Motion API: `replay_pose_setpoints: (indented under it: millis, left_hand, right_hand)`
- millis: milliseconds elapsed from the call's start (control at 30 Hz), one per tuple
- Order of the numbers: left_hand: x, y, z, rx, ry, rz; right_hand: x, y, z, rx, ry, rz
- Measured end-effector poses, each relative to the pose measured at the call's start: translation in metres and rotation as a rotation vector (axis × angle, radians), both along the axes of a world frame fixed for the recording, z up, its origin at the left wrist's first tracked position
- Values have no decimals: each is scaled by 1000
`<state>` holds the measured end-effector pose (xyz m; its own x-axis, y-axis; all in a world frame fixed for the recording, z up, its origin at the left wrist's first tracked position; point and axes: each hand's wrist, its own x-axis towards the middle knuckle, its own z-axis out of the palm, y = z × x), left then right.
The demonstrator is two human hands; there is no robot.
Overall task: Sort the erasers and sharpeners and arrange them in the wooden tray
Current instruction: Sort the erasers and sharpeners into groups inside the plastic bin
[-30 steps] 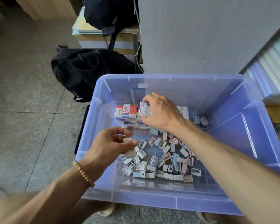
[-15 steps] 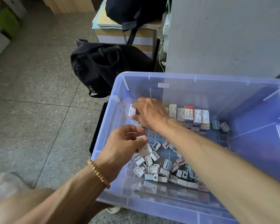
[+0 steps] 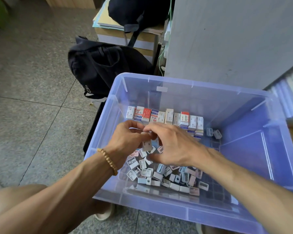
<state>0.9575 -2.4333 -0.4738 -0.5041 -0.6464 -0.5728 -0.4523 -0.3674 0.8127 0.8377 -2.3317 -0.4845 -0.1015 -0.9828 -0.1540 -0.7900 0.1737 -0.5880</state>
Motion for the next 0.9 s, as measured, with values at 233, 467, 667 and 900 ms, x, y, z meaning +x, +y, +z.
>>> replay_pose_setpoints:
  millis: [233, 467, 667, 900]
  left_hand:
    - [-1, -6, -7, -173, -109, -78]
    - [17, -2, -13, -566, -276, -415]
    - [17, -3, -17, -676, -300, -510]
    - [17, -3, -19, -660, -294, -562]
  right_hand:
    - [-1, -9, -13, -133, 30, -137]
    - [-18, -82, -38, -22, 227, -259]
    - [-7, -97, -45, -78, 262, -302]
    - [-11, -91, -61, -178, 266, -270]
